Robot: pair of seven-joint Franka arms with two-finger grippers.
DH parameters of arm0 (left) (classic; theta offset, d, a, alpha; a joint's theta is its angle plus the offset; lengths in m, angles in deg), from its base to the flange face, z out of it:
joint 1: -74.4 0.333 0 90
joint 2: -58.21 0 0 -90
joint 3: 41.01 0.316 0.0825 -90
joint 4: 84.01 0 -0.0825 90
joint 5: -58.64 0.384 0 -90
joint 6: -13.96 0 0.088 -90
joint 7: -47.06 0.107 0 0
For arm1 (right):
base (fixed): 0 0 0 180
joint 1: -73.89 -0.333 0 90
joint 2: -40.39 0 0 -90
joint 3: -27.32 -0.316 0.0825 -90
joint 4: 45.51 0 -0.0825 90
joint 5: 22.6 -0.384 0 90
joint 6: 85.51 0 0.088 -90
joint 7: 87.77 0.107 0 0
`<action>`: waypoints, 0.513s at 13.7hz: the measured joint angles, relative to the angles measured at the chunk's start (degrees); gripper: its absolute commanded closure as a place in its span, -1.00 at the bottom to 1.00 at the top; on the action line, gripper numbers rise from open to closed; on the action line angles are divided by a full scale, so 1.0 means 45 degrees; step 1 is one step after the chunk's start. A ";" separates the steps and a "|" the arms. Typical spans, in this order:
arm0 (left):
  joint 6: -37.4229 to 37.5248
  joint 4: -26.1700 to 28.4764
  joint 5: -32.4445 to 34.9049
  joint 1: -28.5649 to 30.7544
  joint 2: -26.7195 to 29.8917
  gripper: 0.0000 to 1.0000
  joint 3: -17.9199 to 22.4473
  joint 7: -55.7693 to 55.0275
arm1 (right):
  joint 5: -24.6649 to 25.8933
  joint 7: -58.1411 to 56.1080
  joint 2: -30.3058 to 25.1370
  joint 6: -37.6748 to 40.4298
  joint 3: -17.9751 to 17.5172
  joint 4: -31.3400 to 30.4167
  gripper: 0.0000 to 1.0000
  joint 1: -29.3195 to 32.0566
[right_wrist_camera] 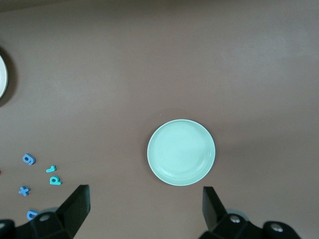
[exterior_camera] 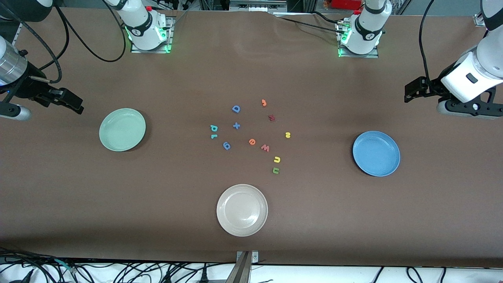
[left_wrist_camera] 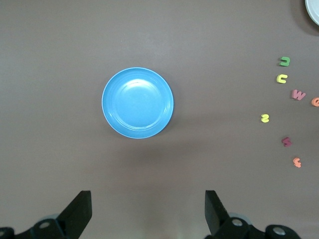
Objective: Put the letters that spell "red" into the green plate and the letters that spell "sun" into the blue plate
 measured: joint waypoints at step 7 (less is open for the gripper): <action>0.0512 0.0000 0.0000 0.0001 -0.0032 -1.00 -0.0008 0.0000 | -0.0011 0.2282 0.0068 -0.0294 -0.1144 -0.0035 -0.99 -0.0126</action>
